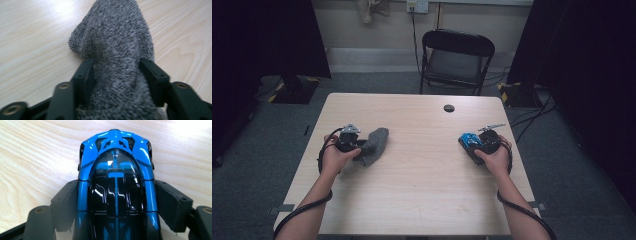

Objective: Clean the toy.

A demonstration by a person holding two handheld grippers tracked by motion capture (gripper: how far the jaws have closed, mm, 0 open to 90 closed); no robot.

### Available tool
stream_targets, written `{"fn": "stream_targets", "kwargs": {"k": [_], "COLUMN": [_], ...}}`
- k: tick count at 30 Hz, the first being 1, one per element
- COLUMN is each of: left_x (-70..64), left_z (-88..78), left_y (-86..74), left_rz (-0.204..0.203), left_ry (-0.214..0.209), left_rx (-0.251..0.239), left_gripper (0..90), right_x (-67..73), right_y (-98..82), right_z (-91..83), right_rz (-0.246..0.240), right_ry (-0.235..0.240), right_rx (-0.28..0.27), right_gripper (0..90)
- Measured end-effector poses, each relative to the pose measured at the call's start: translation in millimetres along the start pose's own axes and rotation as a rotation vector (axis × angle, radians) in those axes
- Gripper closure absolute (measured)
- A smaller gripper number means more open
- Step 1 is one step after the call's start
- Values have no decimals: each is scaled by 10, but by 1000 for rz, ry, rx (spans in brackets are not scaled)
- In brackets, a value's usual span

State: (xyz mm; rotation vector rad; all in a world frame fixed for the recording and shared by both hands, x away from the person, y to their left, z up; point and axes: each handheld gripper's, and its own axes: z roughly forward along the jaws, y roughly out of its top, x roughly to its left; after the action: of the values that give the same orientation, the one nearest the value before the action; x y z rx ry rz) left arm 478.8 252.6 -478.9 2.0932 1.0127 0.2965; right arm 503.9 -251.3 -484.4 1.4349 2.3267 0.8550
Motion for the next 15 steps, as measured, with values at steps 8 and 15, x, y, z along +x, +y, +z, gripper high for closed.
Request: {"fn": "stream_targets", "kwargs": {"k": [8, 15], "left_x": [-10, -46], "left_z": [-2, -49], "left_y": [53, 117], "left_rz": [-5, 7], "left_ry": [25, 38], "left_rx": [-18, -23], "left_gripper": [280, 241], "right_x": [-14, -30], "right_y": [-1, 32], "right_z": [-39, -127], "right_rz": [2, 8], "right_ry": [14, 15], "right_rx": [9, -8], "right_gripper": [249, 238]}}
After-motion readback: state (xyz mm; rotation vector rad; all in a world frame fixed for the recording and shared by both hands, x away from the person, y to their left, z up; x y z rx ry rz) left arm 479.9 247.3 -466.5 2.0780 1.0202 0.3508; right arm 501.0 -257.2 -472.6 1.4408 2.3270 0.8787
